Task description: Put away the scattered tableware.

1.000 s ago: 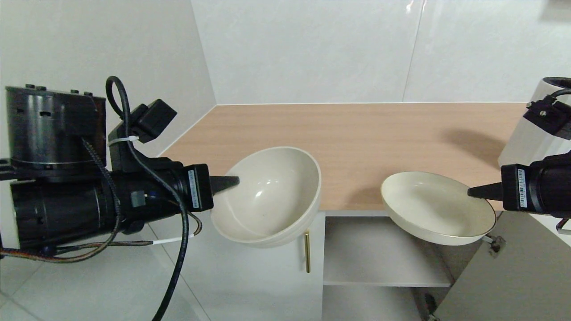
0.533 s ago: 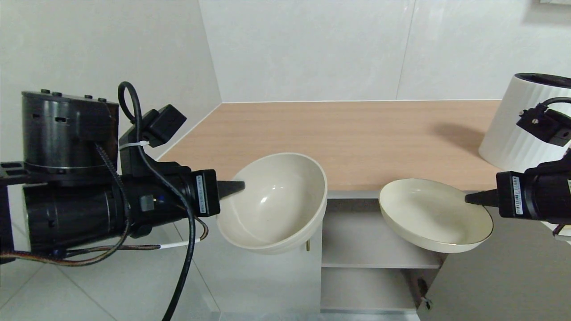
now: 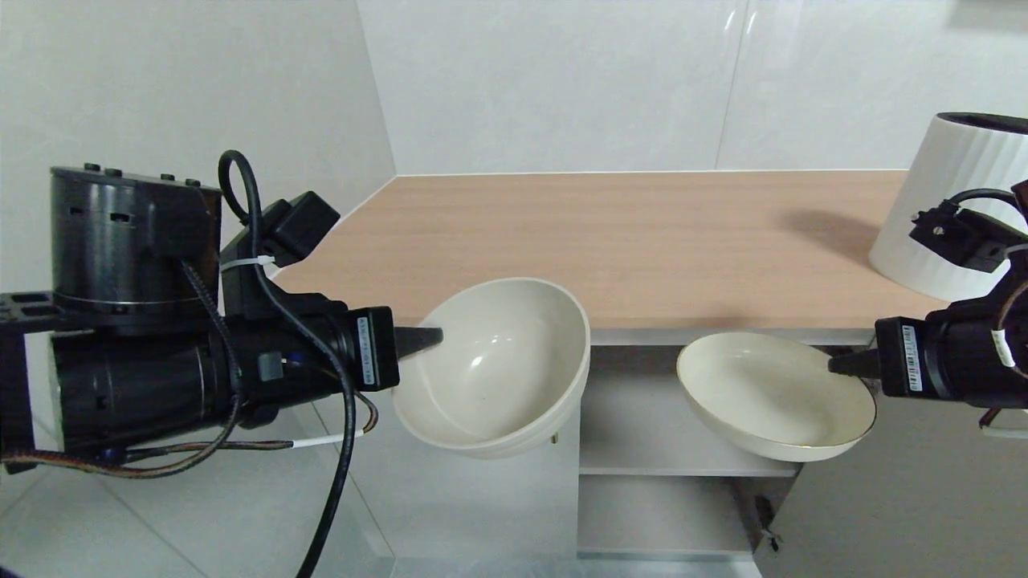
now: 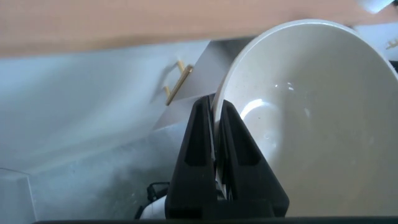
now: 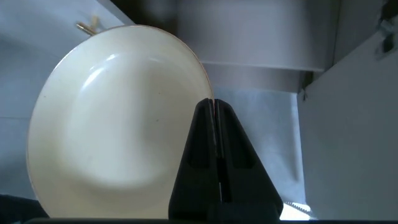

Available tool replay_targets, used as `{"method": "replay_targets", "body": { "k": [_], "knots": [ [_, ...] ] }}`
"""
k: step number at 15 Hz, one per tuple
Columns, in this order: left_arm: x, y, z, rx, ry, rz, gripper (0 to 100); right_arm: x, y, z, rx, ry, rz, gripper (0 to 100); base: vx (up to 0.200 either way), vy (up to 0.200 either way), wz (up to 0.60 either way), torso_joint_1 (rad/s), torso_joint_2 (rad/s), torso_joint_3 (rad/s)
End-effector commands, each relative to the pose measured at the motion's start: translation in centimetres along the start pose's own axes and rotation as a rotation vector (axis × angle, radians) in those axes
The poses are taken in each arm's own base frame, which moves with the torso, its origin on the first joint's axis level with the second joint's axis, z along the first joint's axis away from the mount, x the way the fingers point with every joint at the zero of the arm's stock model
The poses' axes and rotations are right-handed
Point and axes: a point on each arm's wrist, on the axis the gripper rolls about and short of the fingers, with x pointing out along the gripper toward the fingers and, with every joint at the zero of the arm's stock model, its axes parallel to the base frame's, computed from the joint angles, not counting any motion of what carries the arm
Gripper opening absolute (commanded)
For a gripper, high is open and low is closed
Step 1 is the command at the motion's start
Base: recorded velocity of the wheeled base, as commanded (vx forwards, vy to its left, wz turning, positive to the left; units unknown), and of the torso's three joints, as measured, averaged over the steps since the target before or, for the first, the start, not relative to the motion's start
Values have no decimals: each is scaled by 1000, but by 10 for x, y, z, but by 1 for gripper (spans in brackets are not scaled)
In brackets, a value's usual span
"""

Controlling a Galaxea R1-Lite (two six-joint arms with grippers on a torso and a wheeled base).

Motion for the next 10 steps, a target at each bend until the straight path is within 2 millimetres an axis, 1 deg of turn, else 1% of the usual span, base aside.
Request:
{"method": "replay_targets", "body": {
  "k": [1,10],
  "knots": [
    [1,0,0,1,1,0,0,4,0,0,-1,5,-1,0,0,0,0,-183,442,251],
    [1,0,0,-1,2,2,0,11,-2,0,6,10,-15,0,0,0,0,-174,454,282]
  ]
}}
